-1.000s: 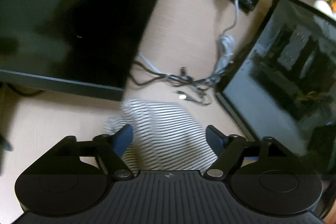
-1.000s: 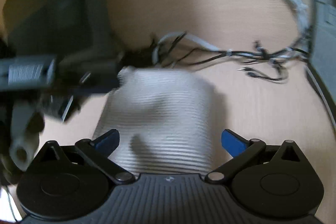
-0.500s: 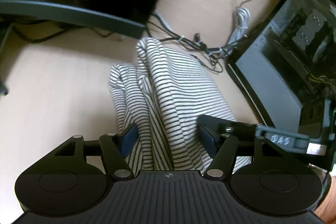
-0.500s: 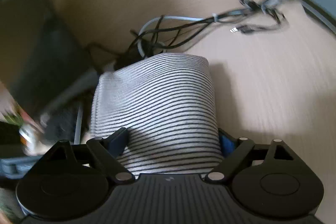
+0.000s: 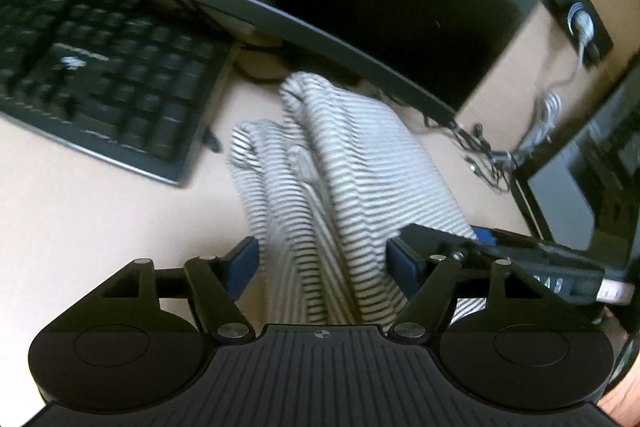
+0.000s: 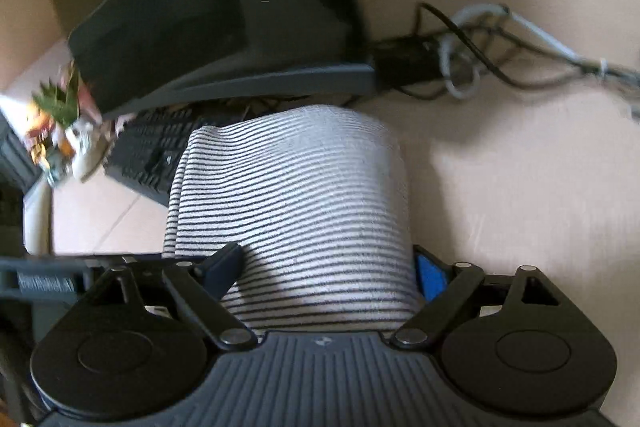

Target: Fold clothes

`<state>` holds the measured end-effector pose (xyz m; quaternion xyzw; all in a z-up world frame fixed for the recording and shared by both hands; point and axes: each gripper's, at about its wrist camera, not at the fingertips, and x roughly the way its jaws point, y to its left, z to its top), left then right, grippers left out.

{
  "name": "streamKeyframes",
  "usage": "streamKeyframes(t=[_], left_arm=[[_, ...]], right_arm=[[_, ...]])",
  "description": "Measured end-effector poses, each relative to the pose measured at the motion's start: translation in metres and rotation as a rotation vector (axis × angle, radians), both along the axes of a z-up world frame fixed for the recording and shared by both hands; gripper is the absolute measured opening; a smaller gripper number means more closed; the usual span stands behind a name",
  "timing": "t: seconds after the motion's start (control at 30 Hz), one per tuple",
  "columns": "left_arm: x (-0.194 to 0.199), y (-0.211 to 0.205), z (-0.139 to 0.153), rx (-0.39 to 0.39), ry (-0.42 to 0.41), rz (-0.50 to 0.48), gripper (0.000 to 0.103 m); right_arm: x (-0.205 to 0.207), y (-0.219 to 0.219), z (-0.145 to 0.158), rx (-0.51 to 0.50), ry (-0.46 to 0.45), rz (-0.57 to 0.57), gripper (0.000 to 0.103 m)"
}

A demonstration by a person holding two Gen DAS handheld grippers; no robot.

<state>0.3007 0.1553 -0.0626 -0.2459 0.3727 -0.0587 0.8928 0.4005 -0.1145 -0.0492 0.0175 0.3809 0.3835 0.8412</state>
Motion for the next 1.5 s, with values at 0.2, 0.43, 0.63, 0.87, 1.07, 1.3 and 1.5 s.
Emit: streamKeyframes(t=[0.2, 0.43, 0.63, 0.87, 1.07, 1.3, 1.5], left_arm=[[0.003, 0.019, 0.054, -0.011, -0.161, 0.016, 0.067], [0.062, -0.013, 0.042, 0.135, -0.115, -0.114, 0.067], [0.071, -0.004, 0.014, 0.168, -0.04, -0.121, 0.073], [0.072, 0.002, 0.004, 0.099, -0.029, -0.114, 0.077], [0.063, 0.006, 0.006, 0.063, -0.026, -0.101, 0.075], [0.03, -0.001, -0.001, 0.038, 0.02, -0.147, 0.075], [0.02, 0.019, -0.008, 0.038, 0.031, -0.069, 0.082]], right_arm=[[-0.047, -0.008, 0.041, -0.006, -0.288, 0.055, 0.076], [-0.09, 0.068, 0.007, -0.109, -0.292, 0.285, 0.074], [-0.103, 0.07, 0.013, -0.167, -0.377, 0.353, 0.079], [-0.077, 0.02, 0.035, -0.135, -0.341, 0.175, 0.078], [-0.028, -0.025, 0.013, 0.003, -0.055, -0.062, 0.078], [-0.033, -0.007, -0.02, 0.053, 0.099, -0.025, 0.08], [-0.063, 0.039, 0.005, -0.174, -0.197, 0.113, 0.065]])
